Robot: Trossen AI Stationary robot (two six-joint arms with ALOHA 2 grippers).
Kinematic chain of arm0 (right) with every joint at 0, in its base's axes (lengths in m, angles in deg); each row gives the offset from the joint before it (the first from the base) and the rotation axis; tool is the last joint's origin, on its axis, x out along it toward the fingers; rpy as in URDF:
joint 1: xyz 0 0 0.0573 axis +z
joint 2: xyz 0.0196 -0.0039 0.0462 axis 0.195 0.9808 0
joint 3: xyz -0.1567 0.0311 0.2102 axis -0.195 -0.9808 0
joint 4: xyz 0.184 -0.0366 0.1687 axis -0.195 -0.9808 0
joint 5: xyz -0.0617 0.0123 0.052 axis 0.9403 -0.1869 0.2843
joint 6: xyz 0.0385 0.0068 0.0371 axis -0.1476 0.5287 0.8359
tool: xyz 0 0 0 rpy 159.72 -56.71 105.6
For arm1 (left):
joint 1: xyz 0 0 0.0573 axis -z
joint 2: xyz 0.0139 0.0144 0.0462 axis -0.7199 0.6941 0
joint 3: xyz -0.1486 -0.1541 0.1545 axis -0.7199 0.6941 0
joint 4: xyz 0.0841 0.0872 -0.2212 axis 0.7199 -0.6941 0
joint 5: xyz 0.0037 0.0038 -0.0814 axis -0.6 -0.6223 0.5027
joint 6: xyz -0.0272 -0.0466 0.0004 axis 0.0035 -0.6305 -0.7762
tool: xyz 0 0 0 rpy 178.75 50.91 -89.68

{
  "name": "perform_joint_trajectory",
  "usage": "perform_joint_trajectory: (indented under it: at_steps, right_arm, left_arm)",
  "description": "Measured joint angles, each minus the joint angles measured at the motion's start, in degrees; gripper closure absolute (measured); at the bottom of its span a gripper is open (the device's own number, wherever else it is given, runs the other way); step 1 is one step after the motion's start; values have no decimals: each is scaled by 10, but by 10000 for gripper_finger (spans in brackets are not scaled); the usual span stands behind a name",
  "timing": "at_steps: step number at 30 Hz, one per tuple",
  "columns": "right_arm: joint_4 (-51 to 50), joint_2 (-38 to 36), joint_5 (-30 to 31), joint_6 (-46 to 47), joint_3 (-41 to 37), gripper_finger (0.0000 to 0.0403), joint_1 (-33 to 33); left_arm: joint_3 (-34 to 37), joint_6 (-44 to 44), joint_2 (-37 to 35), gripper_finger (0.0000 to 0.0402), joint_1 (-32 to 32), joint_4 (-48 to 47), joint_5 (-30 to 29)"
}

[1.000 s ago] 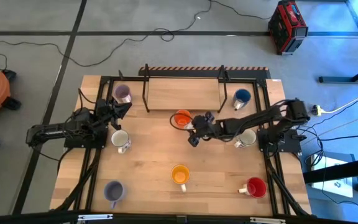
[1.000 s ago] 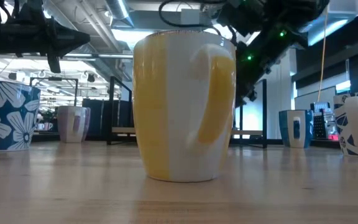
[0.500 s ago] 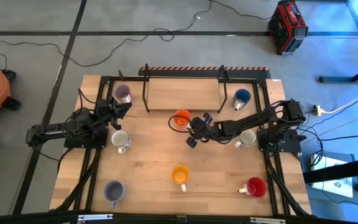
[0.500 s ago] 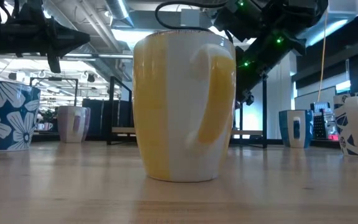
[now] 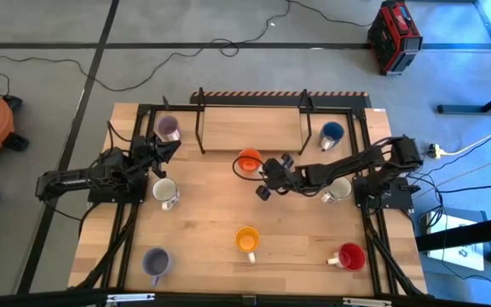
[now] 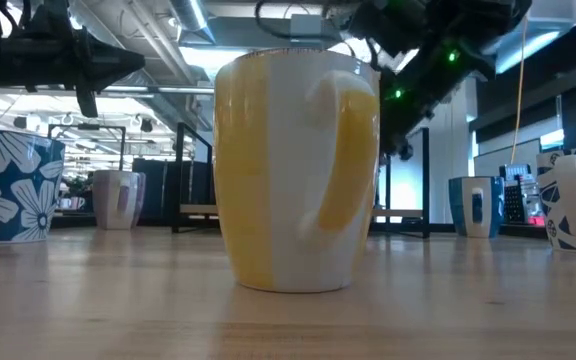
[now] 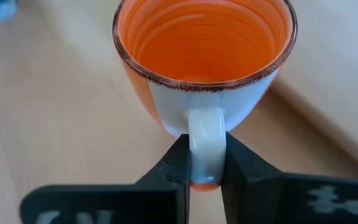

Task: Place coffee mugs
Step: Put the orange mug on the shelf

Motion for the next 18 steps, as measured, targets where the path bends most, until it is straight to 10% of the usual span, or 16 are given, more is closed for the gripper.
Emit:
perform_joint_trajectory:
  at_steps: [18]
  right_arm:
    - [-163,-144,96,-23,51,370,-1]
  left_arm:
    - [0,-19,0,384,0,4,-22]
